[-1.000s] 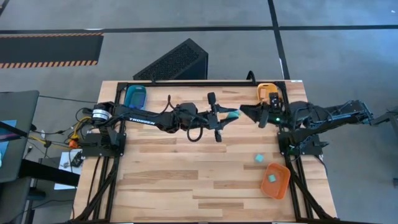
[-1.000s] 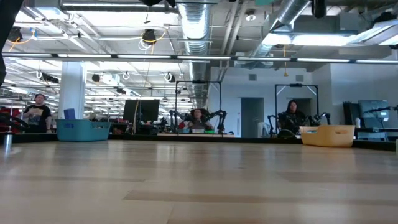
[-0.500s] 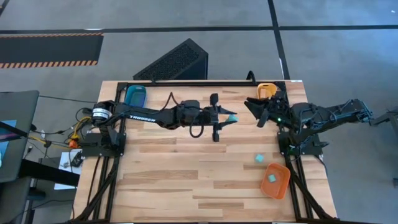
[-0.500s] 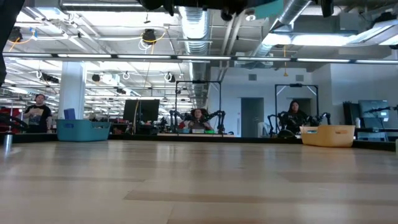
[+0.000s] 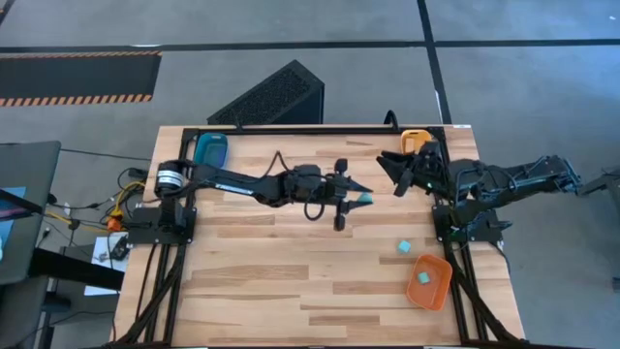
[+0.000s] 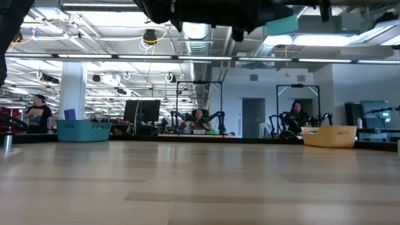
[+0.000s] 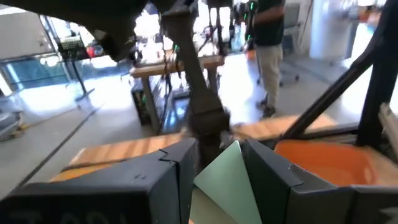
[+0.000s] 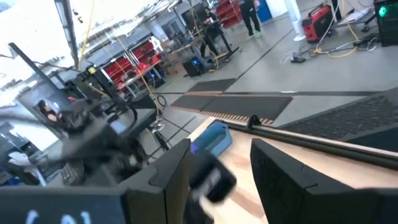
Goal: Sort & place blocks by color
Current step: Put the top light blue block into the orange bin
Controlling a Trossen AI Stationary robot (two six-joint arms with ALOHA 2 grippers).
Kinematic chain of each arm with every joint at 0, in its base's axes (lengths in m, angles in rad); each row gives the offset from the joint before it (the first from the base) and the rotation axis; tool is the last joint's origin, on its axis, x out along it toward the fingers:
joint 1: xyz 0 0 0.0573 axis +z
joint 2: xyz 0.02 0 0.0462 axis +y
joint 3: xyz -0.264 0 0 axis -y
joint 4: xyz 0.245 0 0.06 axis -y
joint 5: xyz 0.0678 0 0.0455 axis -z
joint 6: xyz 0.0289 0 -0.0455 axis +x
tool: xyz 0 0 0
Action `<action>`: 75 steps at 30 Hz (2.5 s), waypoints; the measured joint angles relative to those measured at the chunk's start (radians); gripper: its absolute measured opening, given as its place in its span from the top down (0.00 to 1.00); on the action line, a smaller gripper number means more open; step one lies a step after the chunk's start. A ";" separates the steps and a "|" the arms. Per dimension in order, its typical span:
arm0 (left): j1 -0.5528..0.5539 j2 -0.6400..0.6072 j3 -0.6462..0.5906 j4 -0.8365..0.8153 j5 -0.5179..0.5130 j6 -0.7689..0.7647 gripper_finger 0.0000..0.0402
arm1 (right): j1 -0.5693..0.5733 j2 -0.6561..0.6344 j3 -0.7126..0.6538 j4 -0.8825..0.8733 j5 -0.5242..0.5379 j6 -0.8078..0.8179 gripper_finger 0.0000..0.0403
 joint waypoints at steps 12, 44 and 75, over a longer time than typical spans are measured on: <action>-0.046 0.140 0.071 0.144 -0.012 -0.137 0.75 | -0.005 0.000 0.000 -0.005 -0.106 0.008 0.54; -0.107 0.439 0.446 0.150 -0.026 -0.252 0.75 | 0.135 0.014 0.000 0.128 -0.234 0.035 0.54; -0.186 0.655 0.611 0.089 -0.040 -0.340 0.75 | 0.487 0.125 0.000 0.130 0.063 0.106 0.54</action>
